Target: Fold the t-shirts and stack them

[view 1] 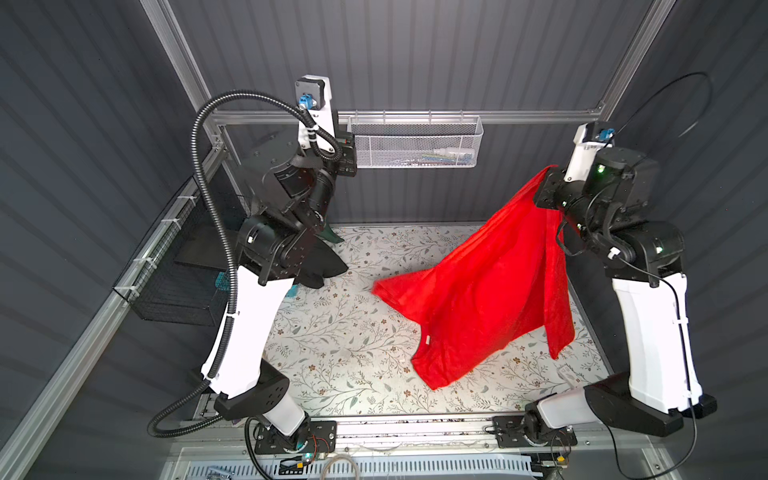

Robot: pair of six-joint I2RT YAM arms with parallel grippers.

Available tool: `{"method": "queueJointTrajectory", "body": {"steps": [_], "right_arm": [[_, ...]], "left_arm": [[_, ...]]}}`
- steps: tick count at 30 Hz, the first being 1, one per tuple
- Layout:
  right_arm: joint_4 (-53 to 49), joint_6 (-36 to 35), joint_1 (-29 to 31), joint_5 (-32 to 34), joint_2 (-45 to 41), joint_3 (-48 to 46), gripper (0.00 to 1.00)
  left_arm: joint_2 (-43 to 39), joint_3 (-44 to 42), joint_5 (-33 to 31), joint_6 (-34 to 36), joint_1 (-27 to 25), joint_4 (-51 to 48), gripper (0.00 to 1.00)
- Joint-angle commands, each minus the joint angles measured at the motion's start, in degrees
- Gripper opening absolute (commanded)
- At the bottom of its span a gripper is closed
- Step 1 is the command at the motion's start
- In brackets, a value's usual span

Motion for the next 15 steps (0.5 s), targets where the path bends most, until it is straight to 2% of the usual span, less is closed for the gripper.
{"method": "queueJointTrajectory", "body": {"steps": [1,4,5,6,8,10,13,15], "right_arm": [[3.26,2.25,-0.02,0.84,-3.16,-8.21,0.0],[4.17,4.06,-0.03,1.18,-5.6,-15.59,0.0],[4.38,4.54,-0.1,1.45,-6.29,-17.84,0.0],[4.53,5.29,-0.11,1.63,-7.05,-20.07,0.0],[5.38,6.1,-0.15,1.93,-8.63,-24.3,0.0],[5.93,6.82,-0.44,2.47,-10.23,-28.46,0.0],[6.57,8.06,-1.46,2.25,-11.81,-32.79,0.0],[6.73,8.78,-1.93,2.26,-12.76,-34.72,0.0]], "left_arm": [[-1.17,-8.43,-0.8,-1.88,0.12,-0.46,0.0],[-5.68,-23.8,3.16,-10.34,0.12,1.99,0.0],[-6.99,-29.23,4.68,-14.02,0.12,2.86,0.09],[-7.89,-34.08,6.41,-17.05,0.12,3.12,0.31],[-8.4,-41.65,8.97,-21.94,0.12,3.92,0.4],[-8.22,-49.3,12.64,-25.75,0.05,6.5,0.57],[-6.14,-58.24,21.59,-28.57,-0.12,11.97,0.62],[-3.31,-60.83,26.61,-30.15,-0.23,13.97,0.69]]}}
